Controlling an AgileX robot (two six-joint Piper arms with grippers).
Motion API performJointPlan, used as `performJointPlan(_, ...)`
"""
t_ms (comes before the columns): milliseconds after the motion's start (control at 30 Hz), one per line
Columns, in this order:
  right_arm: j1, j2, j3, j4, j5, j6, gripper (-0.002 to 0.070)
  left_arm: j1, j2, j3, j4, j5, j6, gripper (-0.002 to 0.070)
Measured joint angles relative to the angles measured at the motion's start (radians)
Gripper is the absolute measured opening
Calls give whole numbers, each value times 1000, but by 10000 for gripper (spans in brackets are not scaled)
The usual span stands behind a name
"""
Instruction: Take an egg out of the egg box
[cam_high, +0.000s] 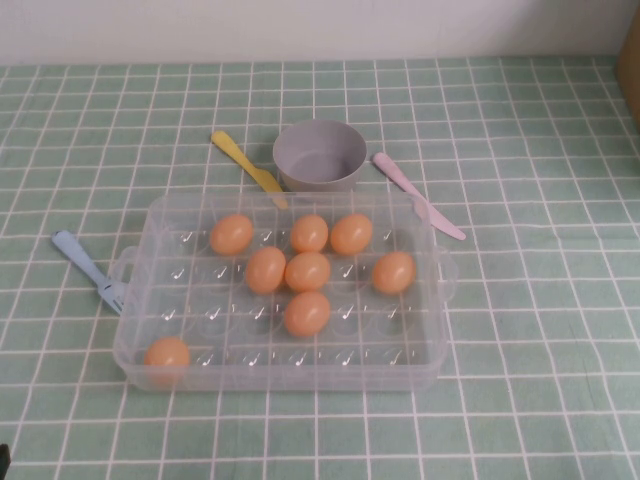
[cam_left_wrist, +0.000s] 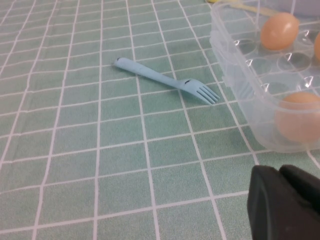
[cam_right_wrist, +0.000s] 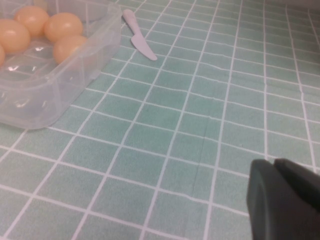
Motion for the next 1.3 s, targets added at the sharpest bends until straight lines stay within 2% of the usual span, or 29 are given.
performJointPlan(200, 0, 0, 0, 0, 0, 0, -17, 0, 0, 0, 0, -4, 0, -3)
performJointPlan(333, 0, 0, 0, 0, 0, 0, -17, 0, 0, 0, -49, -35, 0, -3)
performJointPlan(567, 0, 0, 0, 0, 0, 0, -17, 0, 0, 0, -256, -99, -12, -3)
performJointPlan(833, 0, 0, 0, 0, 0, 0, -17, 0, 0, 0, -536, -196, -103, -3)
performJointPlan(1100, 0, 0, 0, 0, 0, 0, -17, 0, 0, -2, -627, -274, -146, -3)
performJointPlan(1300, 0, 0, 0, 0, 0, 0, -17, 0, 133, -141, -601, -145, -161, -3)
